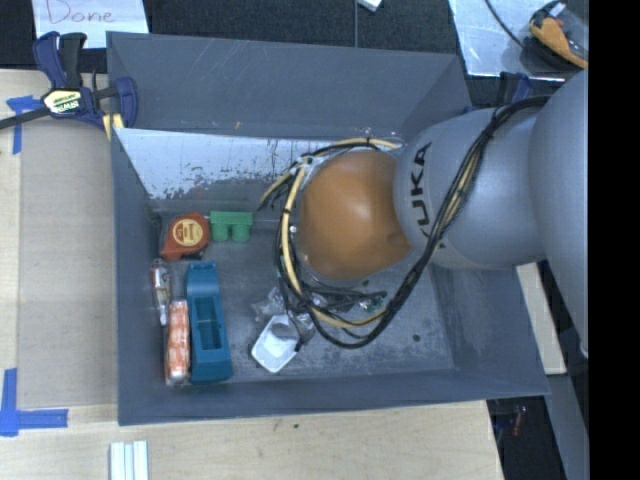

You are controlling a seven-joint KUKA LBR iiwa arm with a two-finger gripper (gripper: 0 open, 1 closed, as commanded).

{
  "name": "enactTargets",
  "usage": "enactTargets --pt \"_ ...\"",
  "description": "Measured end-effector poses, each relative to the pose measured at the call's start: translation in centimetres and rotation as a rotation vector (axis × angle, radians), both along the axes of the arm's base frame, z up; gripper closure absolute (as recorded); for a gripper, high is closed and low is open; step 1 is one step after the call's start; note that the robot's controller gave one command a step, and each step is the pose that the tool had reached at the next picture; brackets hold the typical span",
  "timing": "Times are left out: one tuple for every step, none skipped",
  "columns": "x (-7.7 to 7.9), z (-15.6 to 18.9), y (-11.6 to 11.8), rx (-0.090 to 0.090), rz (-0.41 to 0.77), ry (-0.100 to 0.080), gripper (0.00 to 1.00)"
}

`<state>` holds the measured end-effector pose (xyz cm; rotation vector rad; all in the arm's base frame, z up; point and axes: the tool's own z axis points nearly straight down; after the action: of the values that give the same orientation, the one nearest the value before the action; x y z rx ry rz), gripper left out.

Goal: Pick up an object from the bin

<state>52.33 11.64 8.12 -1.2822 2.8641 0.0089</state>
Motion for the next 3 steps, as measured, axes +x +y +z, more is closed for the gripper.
enactTargets --pt "0.0 1.6 0.0 -0.001 0.0 -0.001 1.0" --pt "0.0 2.7 0.0 0.0 -0.001 -0.001 1.0" --pt "-0.1 7.2 0.0 -0.001 -0.002 0.005 1.0"
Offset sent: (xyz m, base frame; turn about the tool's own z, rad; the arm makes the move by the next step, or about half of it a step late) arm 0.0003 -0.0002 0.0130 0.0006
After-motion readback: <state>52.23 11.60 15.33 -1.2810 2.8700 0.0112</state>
